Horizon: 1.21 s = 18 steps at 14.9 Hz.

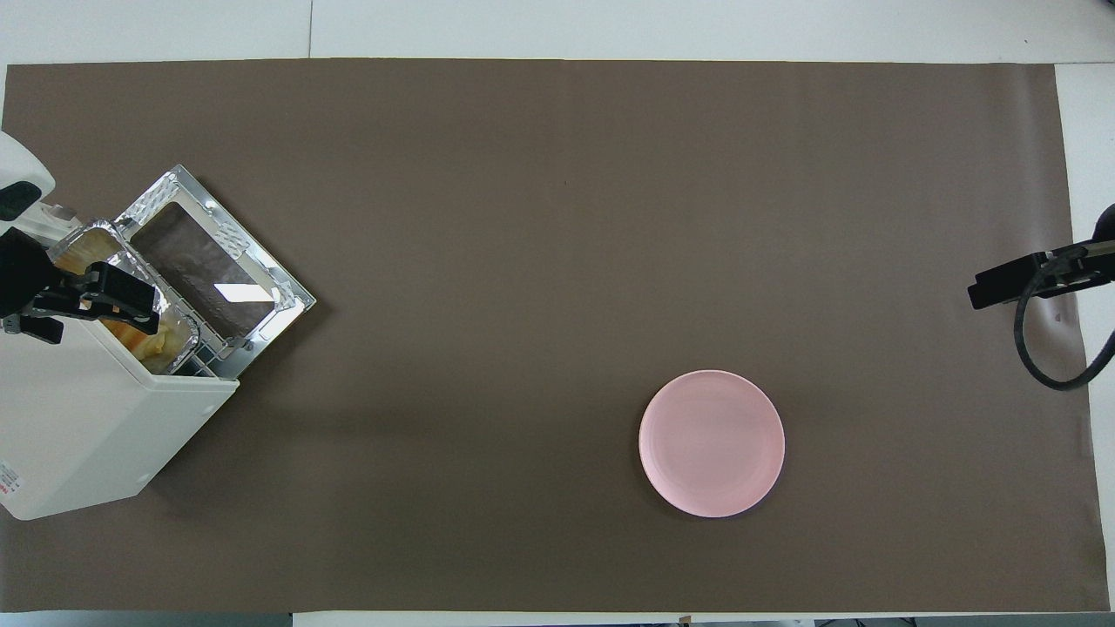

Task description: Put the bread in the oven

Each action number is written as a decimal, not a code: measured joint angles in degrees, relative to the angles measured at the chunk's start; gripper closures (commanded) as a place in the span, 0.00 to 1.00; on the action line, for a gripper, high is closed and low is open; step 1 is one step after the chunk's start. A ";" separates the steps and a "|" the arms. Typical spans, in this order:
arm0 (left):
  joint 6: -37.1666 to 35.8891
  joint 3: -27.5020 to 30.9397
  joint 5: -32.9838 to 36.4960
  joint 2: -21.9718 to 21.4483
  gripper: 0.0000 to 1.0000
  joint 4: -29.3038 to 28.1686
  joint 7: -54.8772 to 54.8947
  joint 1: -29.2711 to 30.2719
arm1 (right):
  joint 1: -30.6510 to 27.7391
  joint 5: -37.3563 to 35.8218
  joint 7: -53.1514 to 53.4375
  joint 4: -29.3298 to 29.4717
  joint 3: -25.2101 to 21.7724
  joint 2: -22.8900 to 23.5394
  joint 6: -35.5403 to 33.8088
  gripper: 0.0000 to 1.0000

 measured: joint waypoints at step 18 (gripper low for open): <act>5.59 -1.77 0.00 -0.48 0.00 0.42 2.28 0.06 | 0.00 0.00 0.00 0.00 0.00 0.00 0.00 0.00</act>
